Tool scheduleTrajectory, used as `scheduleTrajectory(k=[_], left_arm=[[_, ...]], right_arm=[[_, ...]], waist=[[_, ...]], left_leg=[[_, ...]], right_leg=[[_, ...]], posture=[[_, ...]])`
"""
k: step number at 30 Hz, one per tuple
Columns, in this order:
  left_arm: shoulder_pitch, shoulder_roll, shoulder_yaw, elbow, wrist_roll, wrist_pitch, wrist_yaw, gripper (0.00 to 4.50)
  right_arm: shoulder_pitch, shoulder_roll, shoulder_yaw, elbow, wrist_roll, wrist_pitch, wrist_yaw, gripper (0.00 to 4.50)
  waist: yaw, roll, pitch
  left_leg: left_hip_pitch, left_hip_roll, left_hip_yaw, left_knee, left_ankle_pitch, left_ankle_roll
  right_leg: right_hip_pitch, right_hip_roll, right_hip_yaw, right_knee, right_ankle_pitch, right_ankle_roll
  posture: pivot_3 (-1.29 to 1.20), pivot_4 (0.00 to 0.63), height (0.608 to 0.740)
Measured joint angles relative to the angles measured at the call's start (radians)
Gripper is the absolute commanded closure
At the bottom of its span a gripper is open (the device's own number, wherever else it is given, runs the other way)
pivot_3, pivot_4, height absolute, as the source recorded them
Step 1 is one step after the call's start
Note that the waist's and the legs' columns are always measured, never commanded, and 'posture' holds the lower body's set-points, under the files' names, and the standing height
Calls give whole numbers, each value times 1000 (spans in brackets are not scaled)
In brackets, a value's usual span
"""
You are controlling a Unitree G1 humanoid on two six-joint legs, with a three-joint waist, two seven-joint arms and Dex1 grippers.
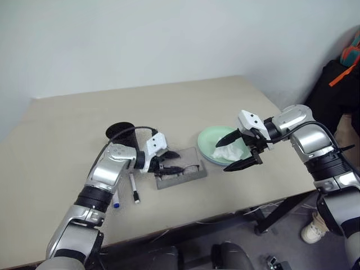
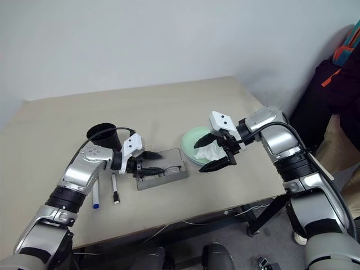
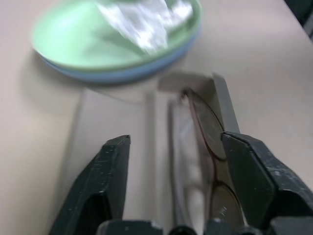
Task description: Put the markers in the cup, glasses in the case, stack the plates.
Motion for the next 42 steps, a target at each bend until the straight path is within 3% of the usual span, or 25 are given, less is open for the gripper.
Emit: scheduleTrajectory(k=[1,4,11,12,18,27,37,42], left_arm=[[-8,0,19,-20,-21,21,6,1459],[-39,-1,78,-74,-65,69,36,2070],[-37,7,102,-53,-35,65,136,4384],[-35,7,101,-27,-16,53,159,4476],[-30,-33,82,122,78,-12,302,4476],[-39,-71,43,248,160,-67,376,4476],[-55,-81,34,245,174,-80,323,4476],[-48,-44,4,147,172,-63,219,4476]], right_arm=[[0,1,0,0,0,0,0,0],[0,5,0,2,-1,-1,0,0],[-1,15,0,6,-3,-4,0,0],[-2,20,0,7,-4,-6,0,0],[-6,30,0,12,-14,-9,0,0],[-8,32,-1,12,-22,-9,0,0],[-8,32,-3,12,-23,-9,-5,0],[-8,38,-4,12,-23,-11,-10,0]], waist=[[0,0,0],[0,0,0],[-1,0,0],[-1,0,0],[1,0,0],[1,0,0],[0,0,0],[1,0,0]], left_leg=[[0,0,0,0,0,0],[0,0,0,0,0,0],[1,-1,0,0,1,2],[1,-1,0,0,2,3],[0,-1,0,0,2,3],[0,-1,0,0,0,0],[0,-1,0,0,0,0],[0,-1,0,0,0,0]], right_leg=[[0,0,0,0,0,0],[1,0,0,0,0,0],[1,1,0,0,0,0],[1,1,0,0,0,0],[1,0,0,0,0,0],[0,0,-1,0,0,0],[0,0,0,1,0,0],[1,0,0,0,0,0]], posture=[[0,0,737],[0,0,737],[0,0,737],[0,0,737],[0,0,737],[0,0,737],[0,0,737],[0,0,737]])
